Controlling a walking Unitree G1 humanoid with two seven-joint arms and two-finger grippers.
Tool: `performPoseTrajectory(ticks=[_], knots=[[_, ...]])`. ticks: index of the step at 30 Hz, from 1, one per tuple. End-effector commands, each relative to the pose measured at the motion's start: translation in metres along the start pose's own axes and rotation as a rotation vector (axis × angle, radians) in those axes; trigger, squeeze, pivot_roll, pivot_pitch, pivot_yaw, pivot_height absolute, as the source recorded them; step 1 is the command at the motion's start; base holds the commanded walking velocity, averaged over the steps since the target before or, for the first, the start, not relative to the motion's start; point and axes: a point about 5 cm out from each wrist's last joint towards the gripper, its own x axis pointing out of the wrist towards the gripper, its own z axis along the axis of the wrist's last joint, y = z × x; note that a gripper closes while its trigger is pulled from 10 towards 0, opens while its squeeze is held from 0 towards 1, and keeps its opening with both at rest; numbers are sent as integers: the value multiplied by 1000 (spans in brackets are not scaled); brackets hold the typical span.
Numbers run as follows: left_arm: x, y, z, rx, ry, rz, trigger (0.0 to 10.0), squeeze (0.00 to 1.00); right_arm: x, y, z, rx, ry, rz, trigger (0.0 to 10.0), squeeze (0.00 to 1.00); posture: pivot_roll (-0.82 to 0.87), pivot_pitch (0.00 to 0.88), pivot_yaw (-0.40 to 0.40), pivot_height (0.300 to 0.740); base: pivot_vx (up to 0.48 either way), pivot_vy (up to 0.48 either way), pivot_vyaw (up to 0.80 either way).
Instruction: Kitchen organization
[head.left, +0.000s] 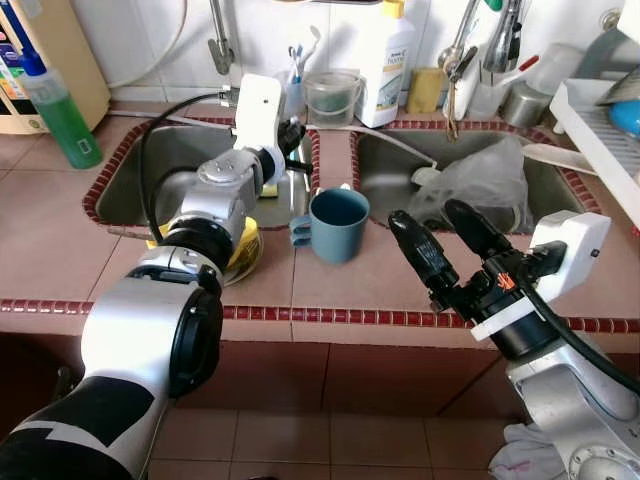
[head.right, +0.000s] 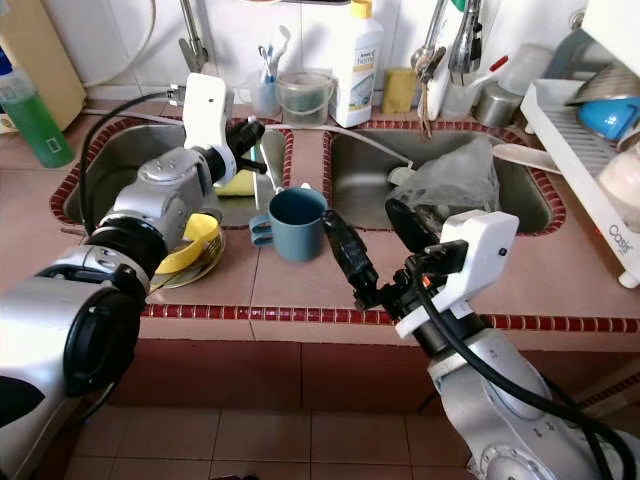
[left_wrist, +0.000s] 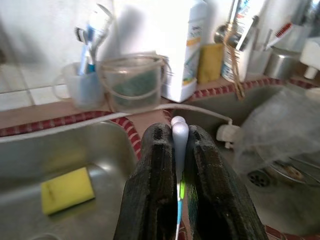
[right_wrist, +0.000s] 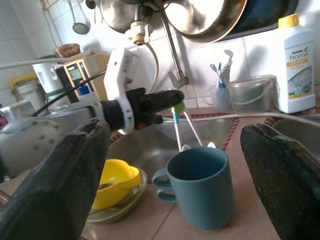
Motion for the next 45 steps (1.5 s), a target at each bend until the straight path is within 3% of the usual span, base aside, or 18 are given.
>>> performPoseTrajectory(ticks=[1,5,18,28,31,33,45], knots=[[1,1,7,-1,2,-17,10000,0,-4,5,4,6,-7,14,10000,0,-101,143,49,740,0,0,0],[-2,9,9,-14,6,-29,10000,0,-7,11,5,29,-1,35,10000,0,-105,169,47,740,0,0,0],[-13,39,11,30,22,81,10000,0,-13,21,13,72,-10,63,10000,0,-111,210,46,740,0,0,0],[-19,54,13,39,21,127,10000,0,-11,22,15,84,-7,74,10000,0,-110,209,41,740,0,0,0],[-23,61,14,42,23,135,10000,0,-11,22,16,89,-6,84,10000,0,-114,209,37,740,0,0,0],[-30,74,14,43,32,143,10000,0,-10,23,18,94,1,104,10000,0,-116,211,34,740,0,0,0],[-43,93,9,98,71,185,10000,0,-10,25,21,97,6,125,10000,0,-114,212,30,740,0,0,0]])
